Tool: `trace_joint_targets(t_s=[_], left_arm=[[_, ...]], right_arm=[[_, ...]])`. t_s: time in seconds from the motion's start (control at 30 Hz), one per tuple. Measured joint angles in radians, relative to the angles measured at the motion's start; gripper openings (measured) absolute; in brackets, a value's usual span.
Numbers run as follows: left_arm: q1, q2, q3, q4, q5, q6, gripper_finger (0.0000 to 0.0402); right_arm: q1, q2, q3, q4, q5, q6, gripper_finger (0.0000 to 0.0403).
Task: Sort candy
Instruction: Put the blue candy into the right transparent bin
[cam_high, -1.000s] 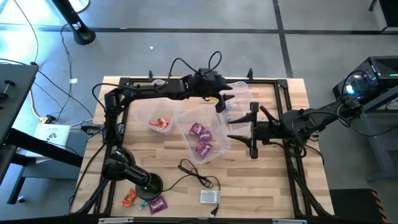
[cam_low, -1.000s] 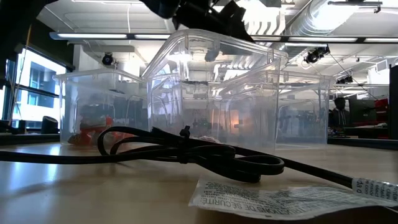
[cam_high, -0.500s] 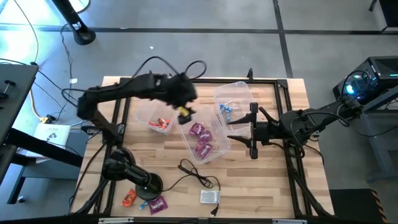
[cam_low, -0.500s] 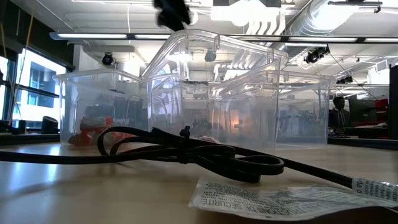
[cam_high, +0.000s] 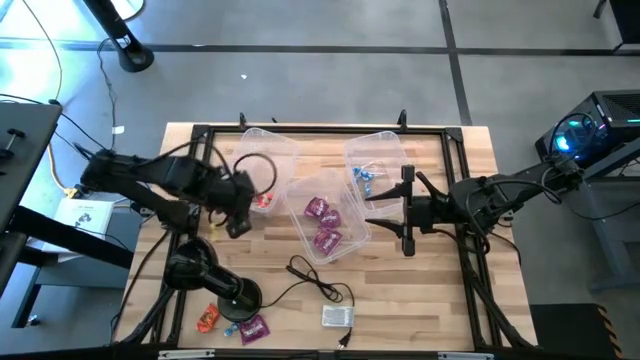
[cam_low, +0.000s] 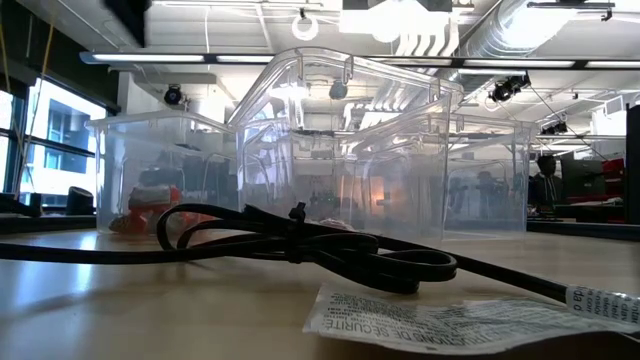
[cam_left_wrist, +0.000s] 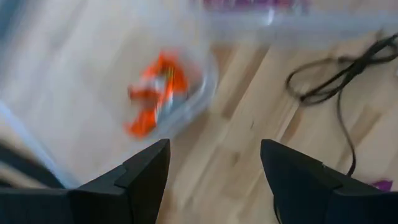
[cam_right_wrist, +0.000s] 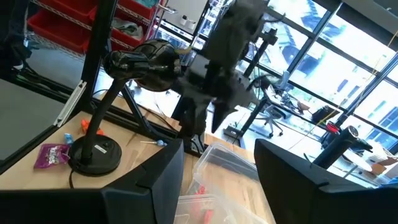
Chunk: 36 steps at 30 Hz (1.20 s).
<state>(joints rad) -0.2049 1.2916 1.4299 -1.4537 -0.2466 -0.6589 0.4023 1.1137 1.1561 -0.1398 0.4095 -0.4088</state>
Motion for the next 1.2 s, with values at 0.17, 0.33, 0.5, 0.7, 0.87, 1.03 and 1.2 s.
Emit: trace_joint_targets(t_s=[0.17,0.33,0.5,0.7,0.87,1.03,1.2], left_arm=[[-0.029,-0.063,-0.208,-0.001,0.076,-0.211,0.0246],[-0.046,-0.073,-0.382,0.003,0.112,-0.317,0.0246],[-0.073,-0.068,-0.504,0.058,0.198,-0.342,0.0246],[-0.19,-0.068,-0.522,0.184,0.255,-0.319,0.0246],[-0.26,-0.044,-0.521,0.115,0.259,-0.575,0.0241],[-0.317,0.024,-0.521,0.121,0.26,-0.704,0.0229],[-0.349,0.107,-0.522,0.116,0.262,-0.71,0.0216]], right_arm=[[0.0,0.0,0.0,-0.008,0.0,0.0,0.0193],[0.0,0.001,0.0,-0.014,-0.001,0.0,0.0193],[0.0,0.006,0.0,-0.025,-0.001,0.008,0.0193],[-0.003,0.02,0.0,-0.03,-0.001,0.008,0.0193],[-0.003,0.045,0.0,-0.035,-0.001,0.008,0.0193],[-0.003,0.061,0.0,-0.051,-0.001,0.008,0.0193],[-0.003,0.06,0.0,-0.059,-0.001,0.01,0.0193]])
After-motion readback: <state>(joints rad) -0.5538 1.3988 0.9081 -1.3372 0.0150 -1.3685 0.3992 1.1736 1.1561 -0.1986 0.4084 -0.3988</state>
